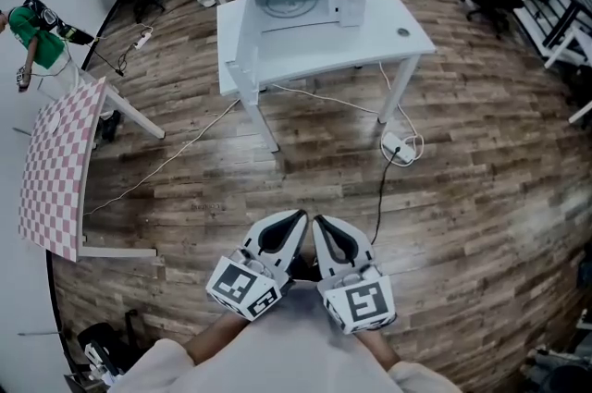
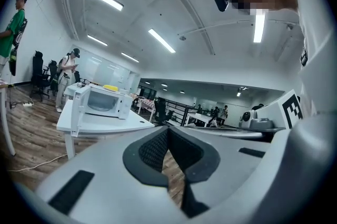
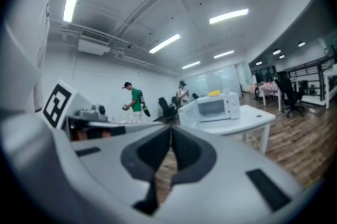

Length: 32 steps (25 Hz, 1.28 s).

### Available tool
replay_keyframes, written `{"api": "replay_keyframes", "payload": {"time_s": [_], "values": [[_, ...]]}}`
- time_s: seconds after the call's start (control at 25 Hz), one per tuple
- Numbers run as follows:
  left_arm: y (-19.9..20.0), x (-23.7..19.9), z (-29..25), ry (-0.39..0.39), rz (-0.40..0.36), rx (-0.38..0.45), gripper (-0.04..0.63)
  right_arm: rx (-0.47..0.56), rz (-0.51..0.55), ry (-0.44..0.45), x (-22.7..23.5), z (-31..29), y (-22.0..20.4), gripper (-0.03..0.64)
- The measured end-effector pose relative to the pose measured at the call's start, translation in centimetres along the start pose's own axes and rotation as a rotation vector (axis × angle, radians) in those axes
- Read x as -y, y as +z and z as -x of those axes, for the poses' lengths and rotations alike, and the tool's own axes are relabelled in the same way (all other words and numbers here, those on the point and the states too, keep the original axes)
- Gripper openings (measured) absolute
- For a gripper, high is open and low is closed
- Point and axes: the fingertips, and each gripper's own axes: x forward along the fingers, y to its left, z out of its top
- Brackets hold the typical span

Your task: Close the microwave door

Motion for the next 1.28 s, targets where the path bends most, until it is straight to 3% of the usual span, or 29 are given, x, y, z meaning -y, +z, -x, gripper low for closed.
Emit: {"api": "replay_keyframes", "payload": {"time_s": [0.28,0.64,1.28], "values": [[-0.4,0.4,-0.7,0.001,-0.019,-0.025,0.020,0.003,-0.003,0.014,0.3,0.0,-0.2,0.023],[-0.8,-1.8,-2.9,0.016,-0.007,-0.050,0.020,-0.074,0.012,-0.003,2.1,-2.5,-0.9,0.023],[2.1,-9.7,-8.9,0.058,0.044,-0.030,0.018,-0.083,0.207,0.033,5.8,-11.9,2.2,0.023]]}}
